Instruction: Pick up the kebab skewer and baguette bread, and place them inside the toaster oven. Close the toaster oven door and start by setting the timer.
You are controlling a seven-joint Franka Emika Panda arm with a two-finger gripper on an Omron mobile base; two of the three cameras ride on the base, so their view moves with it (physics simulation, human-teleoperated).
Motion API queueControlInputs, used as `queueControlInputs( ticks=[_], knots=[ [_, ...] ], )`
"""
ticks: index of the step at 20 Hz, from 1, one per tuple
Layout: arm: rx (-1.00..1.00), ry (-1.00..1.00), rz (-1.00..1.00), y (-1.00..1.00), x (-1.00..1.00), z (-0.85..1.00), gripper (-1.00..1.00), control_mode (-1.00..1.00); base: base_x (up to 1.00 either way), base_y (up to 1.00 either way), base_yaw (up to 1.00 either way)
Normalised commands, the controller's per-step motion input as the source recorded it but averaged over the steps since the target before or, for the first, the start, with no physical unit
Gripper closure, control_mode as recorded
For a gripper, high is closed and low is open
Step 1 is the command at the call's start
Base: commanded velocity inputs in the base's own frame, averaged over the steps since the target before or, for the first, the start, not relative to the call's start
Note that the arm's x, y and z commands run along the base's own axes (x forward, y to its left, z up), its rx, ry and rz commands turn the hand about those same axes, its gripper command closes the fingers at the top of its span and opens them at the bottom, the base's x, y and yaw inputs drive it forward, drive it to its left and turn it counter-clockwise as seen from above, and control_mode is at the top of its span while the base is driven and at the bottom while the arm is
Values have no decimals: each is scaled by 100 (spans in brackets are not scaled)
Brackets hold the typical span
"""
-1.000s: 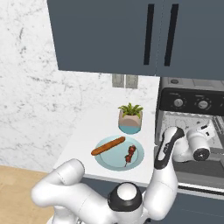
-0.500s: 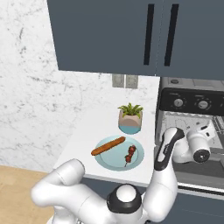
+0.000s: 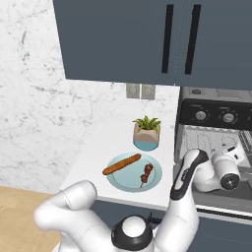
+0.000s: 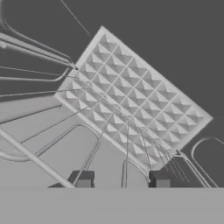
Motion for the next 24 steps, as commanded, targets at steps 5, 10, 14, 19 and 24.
queueControlInputs(
  ticks=[5, 10, 14, 19, 24],
  knots=[
    [0, 8, 0, 8, -71, -25, 100, -100, 0, 0, 0],
    [0, 3, 0, 9, -81, -34, 100, -100, 0, 0, 0],
    [0, 2, 0, 0, -69, -16, 100, -100, 0, 0, 0],
    [0, 3, 0, 1, -41, -5, 100, -100, 0, 0, 0],
    [0, 4, 0, 1, -17, 0, -100, -100, 0, 0, 0]
  ],
)
